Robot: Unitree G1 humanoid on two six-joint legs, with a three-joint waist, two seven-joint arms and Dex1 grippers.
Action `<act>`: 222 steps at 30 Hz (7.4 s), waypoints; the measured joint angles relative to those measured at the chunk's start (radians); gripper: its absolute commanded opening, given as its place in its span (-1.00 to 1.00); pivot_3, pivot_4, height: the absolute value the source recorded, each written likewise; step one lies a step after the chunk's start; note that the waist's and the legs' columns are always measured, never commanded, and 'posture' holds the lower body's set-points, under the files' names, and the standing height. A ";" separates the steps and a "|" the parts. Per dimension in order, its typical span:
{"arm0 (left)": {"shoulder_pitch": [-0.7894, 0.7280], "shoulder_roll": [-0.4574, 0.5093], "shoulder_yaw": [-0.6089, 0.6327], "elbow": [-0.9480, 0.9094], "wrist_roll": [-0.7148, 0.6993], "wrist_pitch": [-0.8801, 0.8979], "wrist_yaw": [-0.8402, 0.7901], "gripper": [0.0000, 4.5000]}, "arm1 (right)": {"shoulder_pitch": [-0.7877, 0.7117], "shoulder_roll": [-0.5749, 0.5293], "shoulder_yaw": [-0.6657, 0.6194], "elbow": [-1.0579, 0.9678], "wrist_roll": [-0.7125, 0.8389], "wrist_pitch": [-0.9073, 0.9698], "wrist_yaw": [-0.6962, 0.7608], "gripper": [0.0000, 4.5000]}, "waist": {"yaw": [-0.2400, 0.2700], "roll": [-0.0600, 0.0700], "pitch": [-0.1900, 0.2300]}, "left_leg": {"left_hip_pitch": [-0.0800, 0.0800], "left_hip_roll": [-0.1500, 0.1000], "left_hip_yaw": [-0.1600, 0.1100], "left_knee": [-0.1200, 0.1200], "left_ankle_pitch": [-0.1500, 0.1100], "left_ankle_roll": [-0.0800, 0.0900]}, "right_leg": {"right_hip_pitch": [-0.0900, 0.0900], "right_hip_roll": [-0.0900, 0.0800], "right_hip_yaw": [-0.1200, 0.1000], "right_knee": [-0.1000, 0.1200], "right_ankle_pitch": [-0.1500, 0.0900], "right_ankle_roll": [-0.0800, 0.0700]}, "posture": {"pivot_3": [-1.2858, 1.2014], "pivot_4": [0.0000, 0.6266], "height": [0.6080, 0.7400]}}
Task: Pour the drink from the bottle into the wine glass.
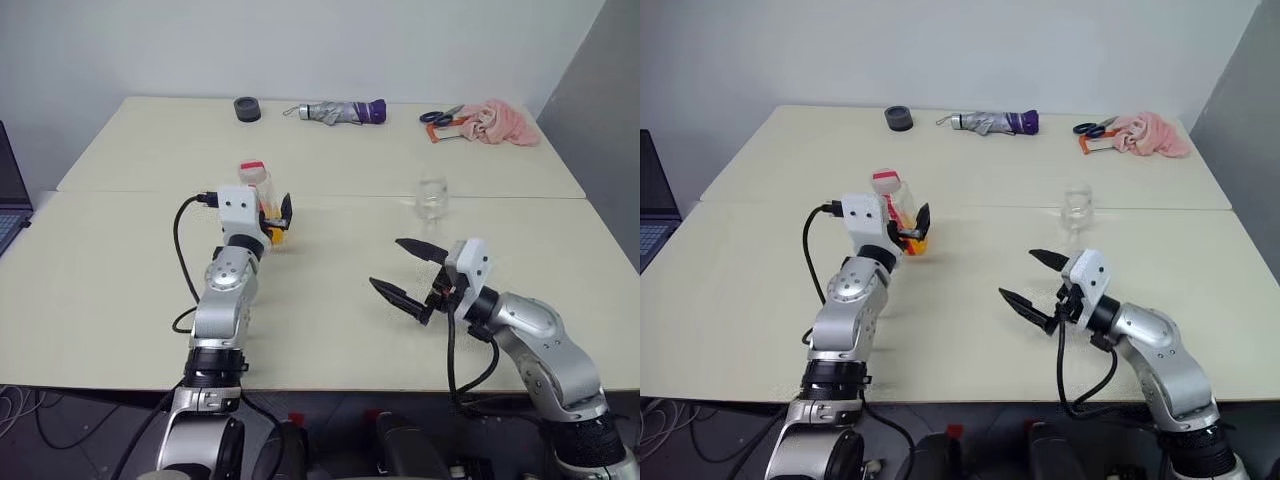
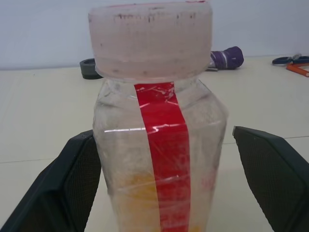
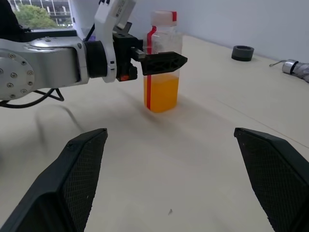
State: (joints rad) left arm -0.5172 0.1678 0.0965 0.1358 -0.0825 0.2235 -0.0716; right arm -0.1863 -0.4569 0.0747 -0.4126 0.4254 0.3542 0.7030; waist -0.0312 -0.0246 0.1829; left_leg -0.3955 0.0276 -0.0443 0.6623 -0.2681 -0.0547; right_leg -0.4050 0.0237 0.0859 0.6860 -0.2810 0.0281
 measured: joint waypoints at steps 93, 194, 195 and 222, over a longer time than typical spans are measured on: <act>-0.188 0.142 -0.247 0.226 -0.251 -0.061 -1.175 -0.20 | -0.088 -0.042 -0.050 -0.214 0.081 0.241 -0.147 1.00 | -0.001 0.000 0.000 | -0.004 -0.003 -0.010 0.002 0.000 0.000 | 0.000 -0.004 -0.015 0.004 0.000 -0.002 | 0.03 -0.52 1.00; -0.299 0.139 -0.262 0.368 -0.167 -0.188 -1.310 -0.21 | -0.543 -0.041 0.105 0.373 0.020 0.073 0.380 -0.02 | -0.005 0.001 0.000 | -0.004 -0.001 -0.012 0.002 0.001 0.001 | -0.001 -0.002 -0.016 0.006 -0.001 -0.005 | 0.03 -0.52 1.00; -0.299 0.138 -0.262 0.368 -0.167 -0.188 -1.309 -0.21 | -0.543 -0.040 0.101 0.376 0.022 0.073 0.385 0.16 | -0.003 0.001 0.000 | -0.004 -0.001 -0.012 0.002 0.001 0.001 | -0.001 -0.002 -0.016 0.006 -0.001 -0.005 | 0.03 -0.52 1.00; -0.342 0.098 -0.259 0.458 -0.133 -0.256 -1.253 -0.21 | -0.137 0.314 0.144 -0.311 -0.216 0.486 -0.615 1.00 | -0.003 0.001 0.000 | -0.004 -0.003 -0.013 0.002 0.001 0.000 | -0.002 -0.003 -0.016 0.010 -0.002 -0.005 | 0.03 -0.52 1.00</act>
State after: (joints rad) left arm -0.8596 0.2656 -0.1629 0.5938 -0.2153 -0.0324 -1.3249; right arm -0.3234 -0.1429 0.2184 -0.7234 0.2098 0.8401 0.0878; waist -0.0346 -0.0236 0.1830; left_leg -0.3996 0.0249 -0.0568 0.6647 -0.2668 -0.0552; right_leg -0.4068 0.0209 0.0699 0.6957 -0.2832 0.0232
